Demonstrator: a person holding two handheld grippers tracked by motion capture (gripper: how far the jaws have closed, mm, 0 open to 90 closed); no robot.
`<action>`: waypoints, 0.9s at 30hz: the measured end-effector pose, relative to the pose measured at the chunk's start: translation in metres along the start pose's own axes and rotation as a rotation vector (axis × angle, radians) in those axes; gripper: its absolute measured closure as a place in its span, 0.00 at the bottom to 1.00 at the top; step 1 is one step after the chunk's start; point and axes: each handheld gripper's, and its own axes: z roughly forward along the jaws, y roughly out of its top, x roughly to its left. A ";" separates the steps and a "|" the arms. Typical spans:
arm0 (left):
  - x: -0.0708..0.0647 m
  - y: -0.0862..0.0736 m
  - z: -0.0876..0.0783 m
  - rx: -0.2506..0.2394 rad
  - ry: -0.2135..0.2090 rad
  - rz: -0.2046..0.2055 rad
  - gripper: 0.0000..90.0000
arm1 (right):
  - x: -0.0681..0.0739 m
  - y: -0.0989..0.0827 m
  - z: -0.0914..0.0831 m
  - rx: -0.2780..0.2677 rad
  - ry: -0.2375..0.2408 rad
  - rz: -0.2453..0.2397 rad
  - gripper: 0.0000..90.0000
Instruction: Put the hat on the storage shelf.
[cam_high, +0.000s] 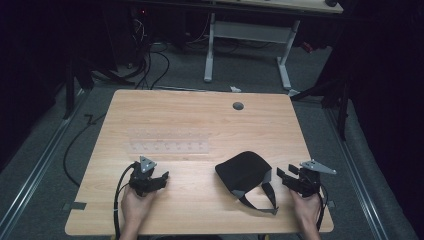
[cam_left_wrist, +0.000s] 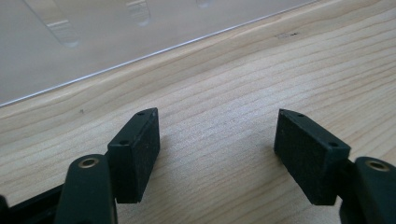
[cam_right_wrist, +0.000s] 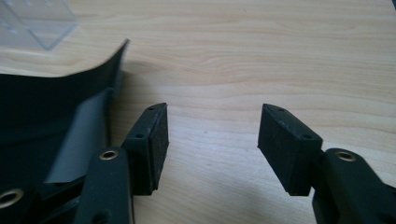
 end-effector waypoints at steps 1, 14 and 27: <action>0.000 0.000 0.000 0.000 0.000 0.000 0.35 | 0.001 0.000 -0.003 -0.009 0.010 -0.007 0.47; 0.000 0.000 0.000 0.002 -0.002 0.000 0.34 | 0.027 0.009 -0.006 -0.025 0.146 -0.024 0.39; 0.000 0.000 0.000 0.002 -0.002 0.000 0.34 | 0.043 0.018 0.012 -0.004 0.227 -0.038 0.38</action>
